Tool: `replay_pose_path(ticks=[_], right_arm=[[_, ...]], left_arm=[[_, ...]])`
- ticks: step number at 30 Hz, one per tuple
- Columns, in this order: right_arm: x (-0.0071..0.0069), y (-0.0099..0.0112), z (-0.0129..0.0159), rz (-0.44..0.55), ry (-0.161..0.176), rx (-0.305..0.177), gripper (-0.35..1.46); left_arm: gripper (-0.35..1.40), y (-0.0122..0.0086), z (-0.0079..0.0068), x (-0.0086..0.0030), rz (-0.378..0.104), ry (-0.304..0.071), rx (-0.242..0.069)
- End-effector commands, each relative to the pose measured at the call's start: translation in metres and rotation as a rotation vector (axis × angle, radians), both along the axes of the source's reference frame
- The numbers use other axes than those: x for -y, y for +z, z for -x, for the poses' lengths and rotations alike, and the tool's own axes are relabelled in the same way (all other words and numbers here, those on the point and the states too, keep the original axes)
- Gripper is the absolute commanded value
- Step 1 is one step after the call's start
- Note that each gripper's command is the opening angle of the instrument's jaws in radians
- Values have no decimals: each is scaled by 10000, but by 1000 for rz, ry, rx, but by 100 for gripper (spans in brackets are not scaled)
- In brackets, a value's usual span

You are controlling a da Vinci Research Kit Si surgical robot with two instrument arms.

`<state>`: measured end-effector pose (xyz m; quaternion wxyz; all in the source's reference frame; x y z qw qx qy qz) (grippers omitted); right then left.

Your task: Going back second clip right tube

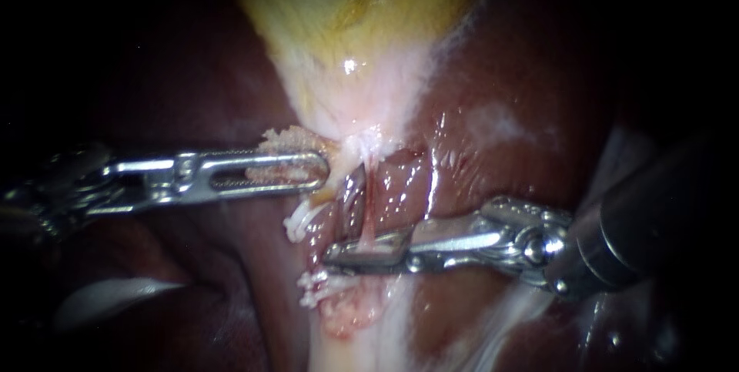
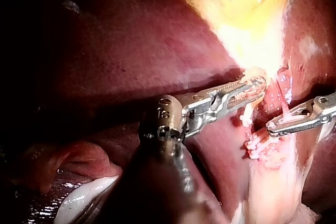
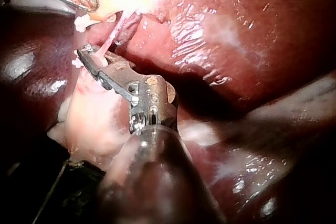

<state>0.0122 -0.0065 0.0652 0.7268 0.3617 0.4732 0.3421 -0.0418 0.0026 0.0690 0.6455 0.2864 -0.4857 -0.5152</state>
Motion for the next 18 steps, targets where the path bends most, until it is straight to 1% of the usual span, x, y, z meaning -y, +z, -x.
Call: replay_pose_path(ticks=[1,8,12,13,15,16,17,18], right_arm=[[0,0,0,-1,0,0,-35],[-1,-3,2,-1,1,1,-35],[-1,-3,5,3,-6,0,-35],[0,-3,5,11,-15,-10,-30],[0,-4,6,65,-26,-33,1],[0,-3,6,87,-32,-39,13],[0,-3,5,110,-38,-45,34],[0,-3,4,115,-39,-45,39]], left_arm=[[-35,-1,0,0,-1,-2,-1],[-35,-2,-1,1,-1,-2,-1],[-35,-2,-1,1,-1,-2,-1],[-35,-3,-1,1,-1,-2,-1],[-35,-3,-1,2,-1,0,1],[-35,-3,-1,2,-1,0,1],[-35,-4,-1,2,-1,0,1],[-35,-4,-1,2,-1,0,1]])
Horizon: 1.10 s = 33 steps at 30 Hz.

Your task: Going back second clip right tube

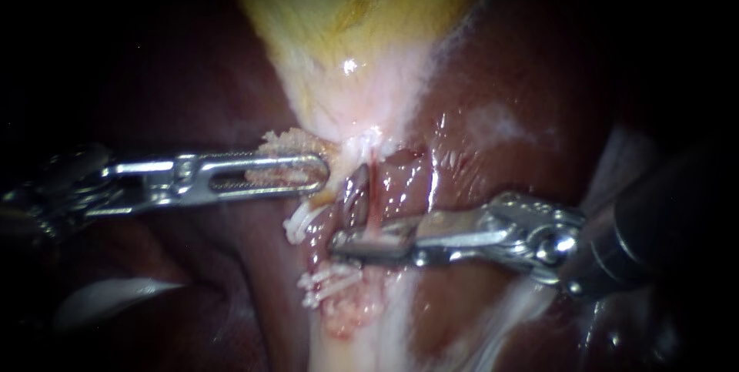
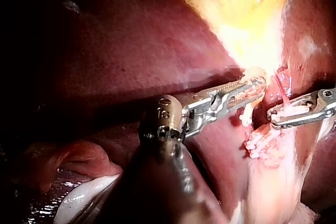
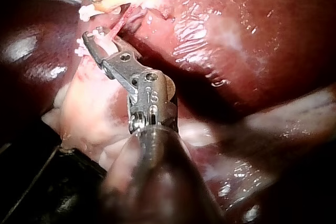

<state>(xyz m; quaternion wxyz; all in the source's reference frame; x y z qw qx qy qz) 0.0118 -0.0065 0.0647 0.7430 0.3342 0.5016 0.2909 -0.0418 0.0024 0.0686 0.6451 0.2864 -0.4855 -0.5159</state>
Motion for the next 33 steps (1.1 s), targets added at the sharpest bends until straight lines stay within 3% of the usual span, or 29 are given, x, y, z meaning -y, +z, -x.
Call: replay_pose_path(ticks=[1,10,17,33], right_arm=[[0,1,-1,1,-2,-2,43],[4,9,-2,49,1,-9,49],[12,15,-1,74,-18,-22,50],[4,38,23,148,-37,-25,50]], left_arm=[[-35,0,0,0,0,1,1],[-35,0,0,1,0,1,1],[-35,0,0,1,0,1,1],[-35,0,0,2,1,1,1]])
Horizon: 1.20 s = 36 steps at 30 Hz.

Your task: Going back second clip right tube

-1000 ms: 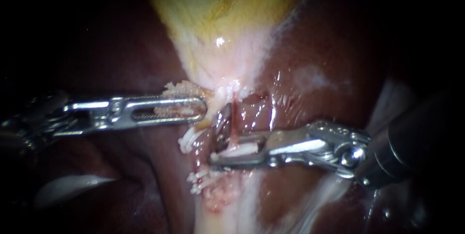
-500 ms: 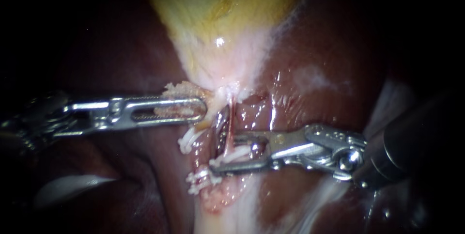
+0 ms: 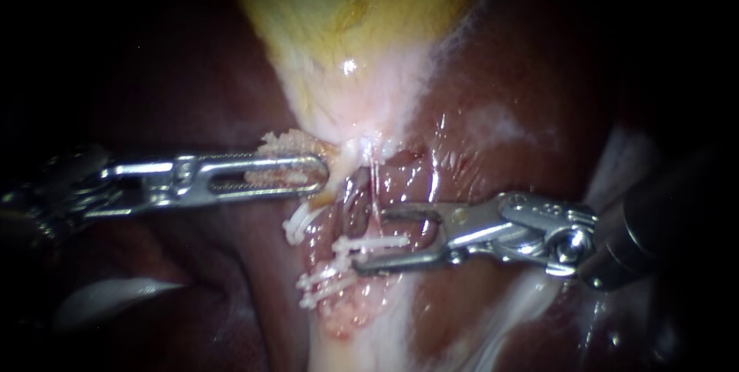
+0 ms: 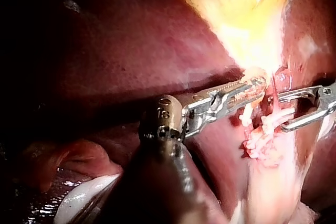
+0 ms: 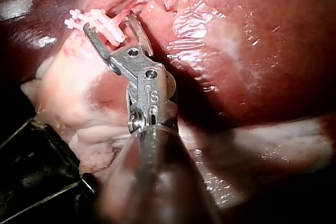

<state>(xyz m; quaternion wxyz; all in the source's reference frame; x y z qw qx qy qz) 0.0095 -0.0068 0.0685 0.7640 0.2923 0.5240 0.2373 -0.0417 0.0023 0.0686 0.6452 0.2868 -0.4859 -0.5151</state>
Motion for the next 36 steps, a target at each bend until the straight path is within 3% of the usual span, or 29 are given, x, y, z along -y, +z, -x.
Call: replay_pose_path(ticks=[1,8,14,21,29,36], right_arm=[[-1,0,2,11,-2,-1,50],[-10,-9,27,120,-29,-10,50],[-28,-34,55,249,-73,-23,50],[-46,-64,83,324,-97,-24,50],[-48,-68,97,349,-112,-32,50],[-47,-69,103,354,-117,-36,50]], left_arm=[[-35,0,0,0,0,0,0],[-35,0,-1,0,0,0,0],[-35,1,-1,1,1,0,0],[-35,1,0,1,1,0,0],[-35,3,1,0,1,0,0],[-35,17,9,-1,5,1,0]])
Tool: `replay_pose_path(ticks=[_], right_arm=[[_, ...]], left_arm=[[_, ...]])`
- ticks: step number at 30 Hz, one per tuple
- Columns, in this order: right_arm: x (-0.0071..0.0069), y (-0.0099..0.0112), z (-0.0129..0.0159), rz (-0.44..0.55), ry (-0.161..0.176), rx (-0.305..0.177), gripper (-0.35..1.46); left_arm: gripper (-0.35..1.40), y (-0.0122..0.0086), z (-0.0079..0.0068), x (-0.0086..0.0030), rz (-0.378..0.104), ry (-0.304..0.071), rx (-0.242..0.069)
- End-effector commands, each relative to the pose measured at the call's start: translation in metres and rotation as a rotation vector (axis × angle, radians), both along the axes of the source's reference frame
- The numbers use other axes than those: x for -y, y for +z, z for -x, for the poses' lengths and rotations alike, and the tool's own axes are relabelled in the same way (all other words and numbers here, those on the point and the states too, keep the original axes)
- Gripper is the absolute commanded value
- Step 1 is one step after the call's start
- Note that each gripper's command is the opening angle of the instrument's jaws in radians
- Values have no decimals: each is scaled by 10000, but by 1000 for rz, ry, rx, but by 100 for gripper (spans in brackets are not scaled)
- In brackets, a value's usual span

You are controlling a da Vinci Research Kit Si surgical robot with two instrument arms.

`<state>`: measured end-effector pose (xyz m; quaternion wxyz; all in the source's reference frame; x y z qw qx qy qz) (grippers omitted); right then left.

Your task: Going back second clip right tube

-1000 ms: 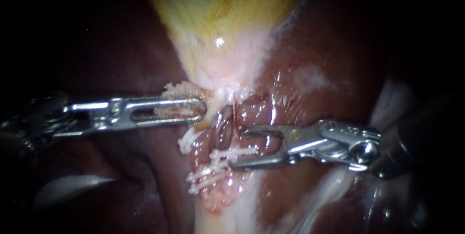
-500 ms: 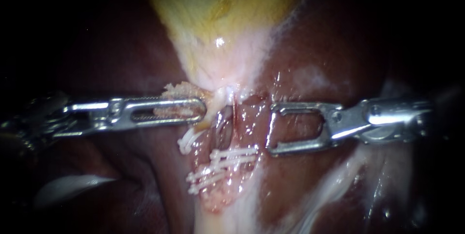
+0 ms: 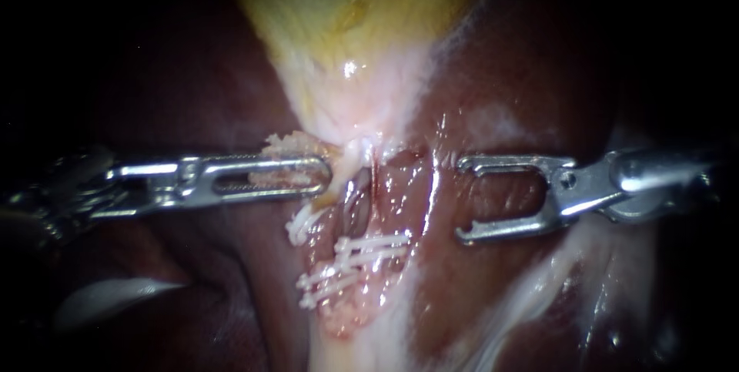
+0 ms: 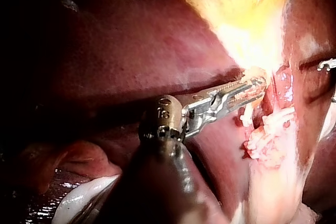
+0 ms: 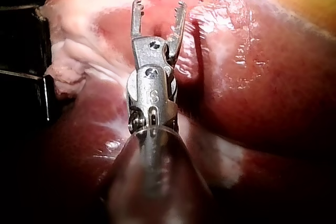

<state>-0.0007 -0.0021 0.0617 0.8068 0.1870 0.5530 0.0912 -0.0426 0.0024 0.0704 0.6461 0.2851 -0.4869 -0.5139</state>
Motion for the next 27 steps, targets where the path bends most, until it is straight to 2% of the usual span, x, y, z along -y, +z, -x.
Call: replay_pose_path(ticks=[1,5,10,27], right_arm=[[0,0,1,-1,0,-1,50],[1,-1,3,-1,-1,-1,50],[1,-1,4,-1,-2,-2,50],[2,-2,7,-1,-4,-2,50]], left_arm=[[-35,3,1,0,1,0,0],[-35,18,10,1,7,-1,-4],[-35,32,18,-3,8,4,-8],[-35,37,23,-4,6,10,-10]])
